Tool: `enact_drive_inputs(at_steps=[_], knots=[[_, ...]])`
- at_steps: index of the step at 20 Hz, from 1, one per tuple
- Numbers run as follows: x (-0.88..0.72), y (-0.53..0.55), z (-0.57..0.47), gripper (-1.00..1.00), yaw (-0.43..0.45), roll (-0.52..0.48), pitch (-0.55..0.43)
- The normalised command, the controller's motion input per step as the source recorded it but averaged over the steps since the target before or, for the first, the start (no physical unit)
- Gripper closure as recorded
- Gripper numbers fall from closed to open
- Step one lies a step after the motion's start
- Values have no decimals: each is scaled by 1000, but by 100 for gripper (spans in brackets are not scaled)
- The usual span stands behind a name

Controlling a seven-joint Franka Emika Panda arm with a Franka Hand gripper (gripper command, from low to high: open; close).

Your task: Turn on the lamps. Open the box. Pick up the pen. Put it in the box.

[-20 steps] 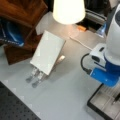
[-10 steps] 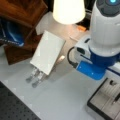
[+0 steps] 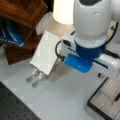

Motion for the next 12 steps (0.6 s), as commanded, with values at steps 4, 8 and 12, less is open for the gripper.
enact_drive_inputs(at_steps=[4,8,12], knots=[[125,-398,125,-100,16,-93,129],[-30,-523,46,-100,17,-86,68],[-174,-492,31,-100,30,-61,46]])
